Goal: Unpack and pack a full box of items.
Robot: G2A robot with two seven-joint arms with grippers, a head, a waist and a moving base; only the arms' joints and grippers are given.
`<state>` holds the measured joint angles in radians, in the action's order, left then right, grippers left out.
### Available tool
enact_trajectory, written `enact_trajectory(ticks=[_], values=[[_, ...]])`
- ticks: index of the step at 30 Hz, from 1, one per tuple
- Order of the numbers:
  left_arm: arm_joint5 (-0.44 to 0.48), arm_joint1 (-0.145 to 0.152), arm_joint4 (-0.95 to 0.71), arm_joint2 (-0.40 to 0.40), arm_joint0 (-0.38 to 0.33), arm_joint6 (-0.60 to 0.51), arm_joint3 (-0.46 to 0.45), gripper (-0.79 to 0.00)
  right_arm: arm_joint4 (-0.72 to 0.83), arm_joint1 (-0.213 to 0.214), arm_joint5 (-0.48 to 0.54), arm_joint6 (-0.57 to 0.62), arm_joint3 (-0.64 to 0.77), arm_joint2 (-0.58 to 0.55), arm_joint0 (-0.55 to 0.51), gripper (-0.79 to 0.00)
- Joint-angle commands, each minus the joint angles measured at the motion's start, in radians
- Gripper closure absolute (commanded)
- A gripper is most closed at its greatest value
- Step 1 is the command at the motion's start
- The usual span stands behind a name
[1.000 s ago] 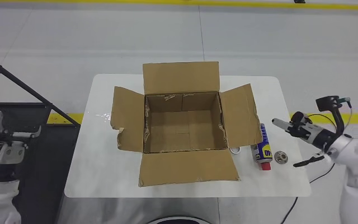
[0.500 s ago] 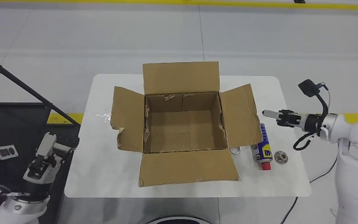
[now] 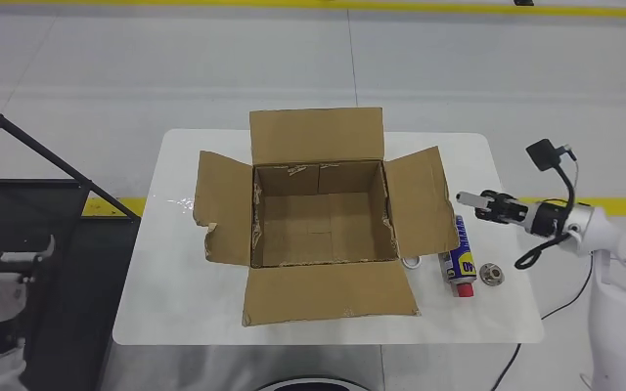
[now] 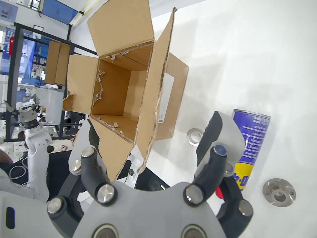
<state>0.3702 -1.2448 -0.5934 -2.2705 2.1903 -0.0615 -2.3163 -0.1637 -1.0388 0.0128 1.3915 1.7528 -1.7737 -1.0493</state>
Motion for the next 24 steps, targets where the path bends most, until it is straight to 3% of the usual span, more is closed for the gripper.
enact_trajectory(ticks=[1, 8, 24], values=[[-0.023, -0.005, -0.023, -0.026, -0.009, 0.051, 0.016, -0.785, 0.012, 0.003, 0.000, 0.009, -0.013, 0.019, 0.015, -0.785], [-0.074, -0.031, -0.119, -0.065, -0.050, 0.245, 0.053, -0.785, -0.013, 0.013, -0.014, 0.016, -0.064, 0.109, 0.068, -0.785], [-0.096, -0.037, -0.117, -0.064, -0.057, 0.264, 0.047, -0.785, 0.024, 0.027, 0.013, 0.000, -0.103, 0.223, 0.109, -0.785]])
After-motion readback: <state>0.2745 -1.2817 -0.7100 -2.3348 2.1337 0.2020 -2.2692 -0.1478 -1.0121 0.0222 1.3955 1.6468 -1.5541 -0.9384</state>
